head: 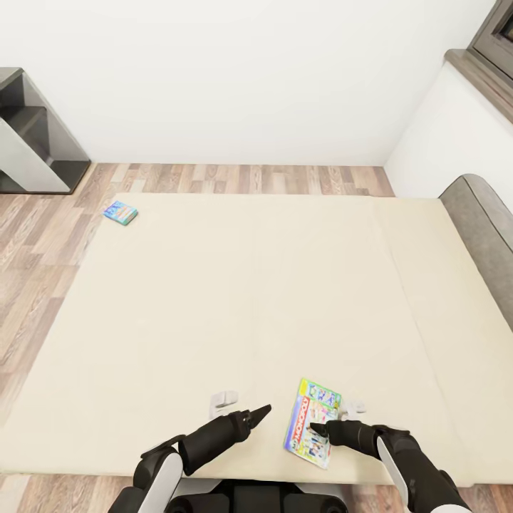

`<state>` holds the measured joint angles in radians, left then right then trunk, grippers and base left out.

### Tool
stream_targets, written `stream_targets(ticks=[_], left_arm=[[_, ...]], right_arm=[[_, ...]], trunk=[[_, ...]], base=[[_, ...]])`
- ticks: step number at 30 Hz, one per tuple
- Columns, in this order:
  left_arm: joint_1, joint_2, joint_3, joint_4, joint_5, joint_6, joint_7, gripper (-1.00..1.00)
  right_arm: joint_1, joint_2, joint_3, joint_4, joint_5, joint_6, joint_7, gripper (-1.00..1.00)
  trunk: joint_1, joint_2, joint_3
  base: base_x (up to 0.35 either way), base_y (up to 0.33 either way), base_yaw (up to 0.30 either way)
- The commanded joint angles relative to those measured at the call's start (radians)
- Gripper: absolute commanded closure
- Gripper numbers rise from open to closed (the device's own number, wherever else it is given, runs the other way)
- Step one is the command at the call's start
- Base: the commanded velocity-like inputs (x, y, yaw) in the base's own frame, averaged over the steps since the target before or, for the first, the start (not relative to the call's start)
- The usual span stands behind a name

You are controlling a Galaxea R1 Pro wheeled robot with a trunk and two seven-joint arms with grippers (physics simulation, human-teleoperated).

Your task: Put all the toys in the child's room - the three board games (two on the bed and one on the table), the two jigsaw puzzles on the table, and the tennis ball on the table - inside the toy box on the table in the child's room.

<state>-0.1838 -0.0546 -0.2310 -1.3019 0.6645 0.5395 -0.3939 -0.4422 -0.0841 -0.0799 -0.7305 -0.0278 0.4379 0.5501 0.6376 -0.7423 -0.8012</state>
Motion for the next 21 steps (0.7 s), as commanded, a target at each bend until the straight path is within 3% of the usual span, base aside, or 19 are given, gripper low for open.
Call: stream_targets(ticks=[1,21], left_arm=[[0.0,0.0,0.001,0.0,0.008,0.008,0.001,-1.0],[0.0,0.001,0.001,0.002,0.007,0.007,0.003,-1.0]], right_arm=[[0.0,0.0,-0.003,-0.001,-0.003,0.008,0.004,-1.0],[0.0,0.0,-0.003,-0.004,-0.004,0.008,0.004,-1.0]], trunk=[[0.0,-0.001,-0.001],[0.0,-0.001,-0.001]], base=[[0.0,0.055,0.0],[0.0,0.016,0.0]])
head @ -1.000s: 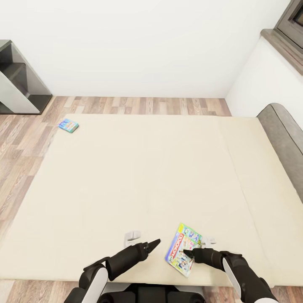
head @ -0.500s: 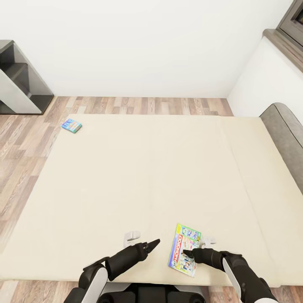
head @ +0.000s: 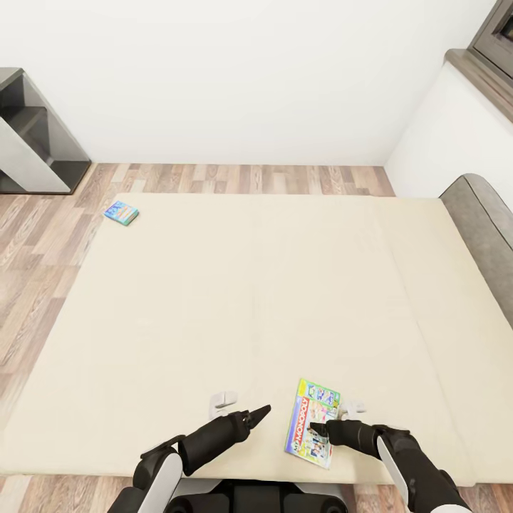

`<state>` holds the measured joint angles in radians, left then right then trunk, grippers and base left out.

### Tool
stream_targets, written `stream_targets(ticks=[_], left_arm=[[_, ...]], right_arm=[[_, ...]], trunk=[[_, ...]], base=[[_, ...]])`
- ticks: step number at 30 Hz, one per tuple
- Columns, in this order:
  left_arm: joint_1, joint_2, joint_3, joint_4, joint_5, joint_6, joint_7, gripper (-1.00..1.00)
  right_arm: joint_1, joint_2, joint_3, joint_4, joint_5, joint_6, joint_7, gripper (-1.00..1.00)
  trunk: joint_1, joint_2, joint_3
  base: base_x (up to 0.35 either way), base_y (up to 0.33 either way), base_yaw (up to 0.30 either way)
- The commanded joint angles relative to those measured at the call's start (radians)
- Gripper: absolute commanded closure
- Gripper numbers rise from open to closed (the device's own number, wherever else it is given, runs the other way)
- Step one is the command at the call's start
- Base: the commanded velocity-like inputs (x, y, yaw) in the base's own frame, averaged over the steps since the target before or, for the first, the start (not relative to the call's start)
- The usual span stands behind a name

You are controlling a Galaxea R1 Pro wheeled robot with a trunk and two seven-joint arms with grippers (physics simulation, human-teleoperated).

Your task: Put all the toys in the child's room - the three board games (two on the bed and one on the table), the two jigsaw puzzles on the table, and the tennis ball on the table - inside the toy box on the table in the child's room.

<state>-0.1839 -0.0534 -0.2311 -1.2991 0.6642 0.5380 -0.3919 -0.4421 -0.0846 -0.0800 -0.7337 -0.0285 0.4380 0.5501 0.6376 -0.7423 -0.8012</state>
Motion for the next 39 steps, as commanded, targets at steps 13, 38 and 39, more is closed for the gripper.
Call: stream_targets(ticks=[13,38,39], left_arm=[[0.0,0.0,0.001,0.001,0.008,0.008,0.001,-1.0],[0.0,0.0,0.001,0.001,0.008,0.008,0.001,-1.0],[0.0,0.0,0.001,0.001,0.007,0.008,0.001,-1.0]], right_arm=[[0.0,0.0,-0.005,-0.008,-0.003,0.008,0.004,-1.0],[0.0,-0.001,-0.007,-0.012,-0.003,0.008,0.003,-1.0],[0.0,-0.001,-0.007,-0.012,-0.003,0.009,0.003,-1.0]], trunk=[[0.0,-0.001,-0.001],[0.0,-0.001,-0.001],[0.0,-0.001,-0.001]], base=[[0.0,0.001,0.0],[0.0,0.0,0.0],[0.0,0.0,0.0]])
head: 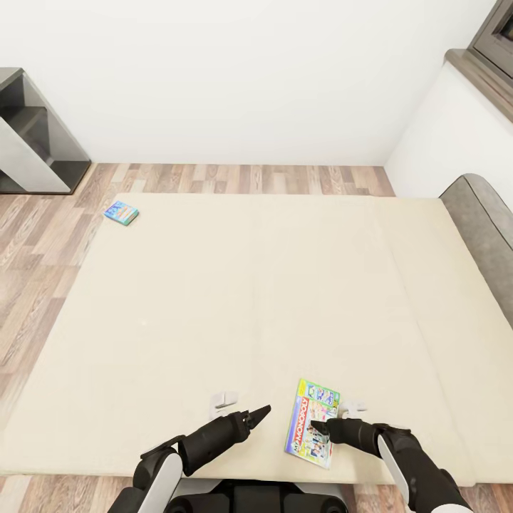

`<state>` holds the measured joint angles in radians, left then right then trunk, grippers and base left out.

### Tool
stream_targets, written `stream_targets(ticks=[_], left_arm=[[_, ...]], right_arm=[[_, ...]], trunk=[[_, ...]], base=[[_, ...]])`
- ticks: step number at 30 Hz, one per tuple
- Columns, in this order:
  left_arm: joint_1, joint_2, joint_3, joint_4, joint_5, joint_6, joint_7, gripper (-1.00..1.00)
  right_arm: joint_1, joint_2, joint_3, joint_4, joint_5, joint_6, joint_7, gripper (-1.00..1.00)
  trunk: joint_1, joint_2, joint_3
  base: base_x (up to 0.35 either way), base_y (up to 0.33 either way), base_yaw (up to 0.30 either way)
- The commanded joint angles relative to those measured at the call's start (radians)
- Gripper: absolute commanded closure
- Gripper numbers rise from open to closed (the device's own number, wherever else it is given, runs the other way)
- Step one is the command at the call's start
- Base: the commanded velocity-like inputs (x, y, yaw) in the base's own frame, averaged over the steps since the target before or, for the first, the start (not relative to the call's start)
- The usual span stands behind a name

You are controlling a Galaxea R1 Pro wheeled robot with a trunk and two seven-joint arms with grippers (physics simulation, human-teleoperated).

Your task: Put all the toys in the child's room - the three board games (two on the bed and one on the table), the two jigsaw puzzles on the table, and the tennis ball on the table - inside the toy box on the table in the child's room.

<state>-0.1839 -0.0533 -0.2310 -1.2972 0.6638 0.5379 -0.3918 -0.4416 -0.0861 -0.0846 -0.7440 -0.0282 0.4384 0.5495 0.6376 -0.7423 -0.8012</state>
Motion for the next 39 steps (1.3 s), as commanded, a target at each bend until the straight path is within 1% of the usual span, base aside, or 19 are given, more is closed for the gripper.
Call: stream_targets(ticks=[1,7,15,39], left_arm=[[0.0,0.0,0.001,-0.001,0.008,0.008,0.001,-1.0],[0.0,0.0,0.001,-0.001,0.007,0.008,0.001,-1.0],[0.0,-0.002,0.001,0.004,0.007,0.008,0.001,-1.0],[0.0,-0.003,0.001,0.014,0.007,0.008,0.001,-1.0]], right_arm=[[0.0,0.0,-0.003,-0.001,-0.003,0.008,0.004,-1.0],[-0.006,-0.003,-0.003,-0.001,-0.003,0.009,0.003,-1.0],[-0.038,-0.006,-0.005,0.008,-0.004,0.01,0.0,-1.0],[-0.075,-0.009,-0.006,0.013,-0.003,0.015,-0.004,-1.0]], trunk=[[0.0,-0.001,-0.001],[0.0,-0.001,-0.001],[0.0,-0.001,-0.001],[0.0,-0.001,-0.001]], base=[[0.0,0.0,0.0],[0.0,0.0,0.0],[0.0,0.0,0.0],[0.0,0.0,0.0]])
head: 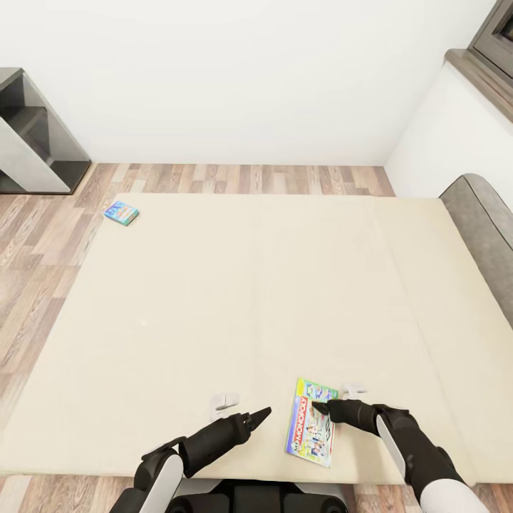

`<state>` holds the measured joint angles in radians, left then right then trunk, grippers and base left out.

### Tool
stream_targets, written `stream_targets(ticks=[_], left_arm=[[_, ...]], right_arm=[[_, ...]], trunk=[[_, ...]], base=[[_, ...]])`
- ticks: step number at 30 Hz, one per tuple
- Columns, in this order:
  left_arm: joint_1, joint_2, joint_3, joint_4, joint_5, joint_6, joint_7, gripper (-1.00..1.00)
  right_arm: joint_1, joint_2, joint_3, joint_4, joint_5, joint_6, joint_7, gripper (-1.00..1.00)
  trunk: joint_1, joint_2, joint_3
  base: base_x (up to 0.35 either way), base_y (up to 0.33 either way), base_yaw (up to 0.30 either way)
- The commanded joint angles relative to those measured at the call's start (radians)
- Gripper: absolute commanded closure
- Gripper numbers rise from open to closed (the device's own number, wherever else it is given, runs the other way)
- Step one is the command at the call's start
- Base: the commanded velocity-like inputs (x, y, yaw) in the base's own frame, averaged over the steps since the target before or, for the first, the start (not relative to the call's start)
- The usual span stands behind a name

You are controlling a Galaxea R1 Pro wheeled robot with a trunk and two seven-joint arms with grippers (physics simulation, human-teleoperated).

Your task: Put all the toys in the child's room - the three board games (two on the bed and one on the table), the two jigsaw puzzles on the table, and the tennis ball on the table - inside the toy box on the table in the child's room.

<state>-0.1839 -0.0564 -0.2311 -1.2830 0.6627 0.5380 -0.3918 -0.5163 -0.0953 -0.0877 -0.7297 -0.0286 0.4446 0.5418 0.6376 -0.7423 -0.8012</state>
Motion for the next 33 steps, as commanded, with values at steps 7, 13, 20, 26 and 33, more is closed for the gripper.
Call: stream_targets(ticks=[7,13,20,26,33], left_arm=[[0.0,0.0,0.001,0.0,0.008,0.008,0.001,-1.0],[0.0,0.0,0.001,-0.001,0.008,0.008,0.001,-1.0],[0.0,0.0,0.001,0.0,0.008,0.008,0.001,-1.0],[0.0,0.0,0.001,0.0,0.008,0.008,0.001,-1.0],[0.0,0.0,0.001,0.0,0.008,0.008,0.001,-1.0]], right_arm=[[-0.009,0.0,-0.003,0.011,-0.002,0.008,0.001,-1.0],[-0.02,0.0,-0.003,0.024,-0.002,0.007,0.0,-1.0],[-0.026,0.0,-0.003,0.029,-0.002,0.007,0.0,-1.0],[-0.029,0.0,-0.004,0.032,-0.002,0.006,-0.003,-1.0],[-0.038,-0.001,-0.004,0.04,-0.002,0.006,-0.022,-1.0]], trunk=[[0.0,-0.001,-0.001],[0.0,-0.001,-0.001],[0.0,-0.001,-0.001],[0.0,-0.001,-0.001],[0.0,-0.001,-0.001]], base=[[0.0,0.0,0.0],[0.0,0.0,0.0],[0.0,0.0,0.0],[0.0,0.0,0.0],[0.0,0.0,0.0]])
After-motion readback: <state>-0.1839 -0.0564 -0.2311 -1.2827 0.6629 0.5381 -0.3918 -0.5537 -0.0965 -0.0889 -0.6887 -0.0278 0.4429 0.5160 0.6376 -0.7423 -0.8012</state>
